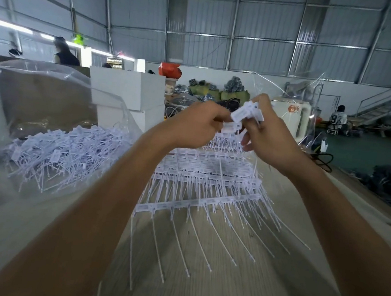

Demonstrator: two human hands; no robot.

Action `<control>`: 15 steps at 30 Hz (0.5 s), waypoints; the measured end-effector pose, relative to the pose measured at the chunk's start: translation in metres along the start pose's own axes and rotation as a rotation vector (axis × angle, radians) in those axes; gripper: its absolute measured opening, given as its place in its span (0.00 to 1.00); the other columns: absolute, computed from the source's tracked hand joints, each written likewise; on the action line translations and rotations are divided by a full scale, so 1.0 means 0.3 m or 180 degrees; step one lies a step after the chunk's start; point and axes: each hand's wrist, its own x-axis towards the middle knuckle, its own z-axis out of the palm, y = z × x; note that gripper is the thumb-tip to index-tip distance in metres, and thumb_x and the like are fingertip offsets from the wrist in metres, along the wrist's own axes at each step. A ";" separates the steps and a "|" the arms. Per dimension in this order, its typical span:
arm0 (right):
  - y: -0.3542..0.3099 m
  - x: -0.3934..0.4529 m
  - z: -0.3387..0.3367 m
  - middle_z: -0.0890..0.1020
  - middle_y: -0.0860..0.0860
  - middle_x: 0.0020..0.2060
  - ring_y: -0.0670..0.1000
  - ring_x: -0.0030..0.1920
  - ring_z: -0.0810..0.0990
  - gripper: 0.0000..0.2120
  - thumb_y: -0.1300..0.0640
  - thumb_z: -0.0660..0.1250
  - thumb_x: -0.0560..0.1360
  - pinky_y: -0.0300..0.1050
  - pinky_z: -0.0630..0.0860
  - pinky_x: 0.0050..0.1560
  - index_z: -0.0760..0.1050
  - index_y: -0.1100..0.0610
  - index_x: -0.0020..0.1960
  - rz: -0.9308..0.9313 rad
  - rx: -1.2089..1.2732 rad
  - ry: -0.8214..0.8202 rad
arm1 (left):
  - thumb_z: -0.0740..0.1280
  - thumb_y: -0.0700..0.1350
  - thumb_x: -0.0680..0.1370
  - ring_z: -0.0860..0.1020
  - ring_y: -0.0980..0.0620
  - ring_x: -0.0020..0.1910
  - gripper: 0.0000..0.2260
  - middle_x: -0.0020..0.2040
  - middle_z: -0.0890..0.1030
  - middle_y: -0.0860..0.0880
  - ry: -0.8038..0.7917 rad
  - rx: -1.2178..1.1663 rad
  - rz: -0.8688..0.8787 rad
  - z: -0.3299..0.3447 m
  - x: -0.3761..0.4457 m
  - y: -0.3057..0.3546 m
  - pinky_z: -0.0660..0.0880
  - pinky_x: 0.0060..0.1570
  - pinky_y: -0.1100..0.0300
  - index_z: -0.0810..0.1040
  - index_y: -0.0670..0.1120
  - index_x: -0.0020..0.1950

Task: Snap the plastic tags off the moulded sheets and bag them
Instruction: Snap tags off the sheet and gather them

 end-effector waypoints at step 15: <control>-0.057 -0.018 -0.030 0.81 0.41 0.35 0.39 0.25 0.71 0.12 0.54 0.75 0.75 0.37 0.67 0.24 0.76 0.52 0.55 0.0004 0.0718 -0.0589 | 0.80 0.40 0.69 0.84 0.54 0.39 0.06 0.41 0.85 0.50 0.0614 -0.0818 -0.0086 -0.018 -0.017 0.003 0.83 0.47 0.52 0.85 0.44 0.43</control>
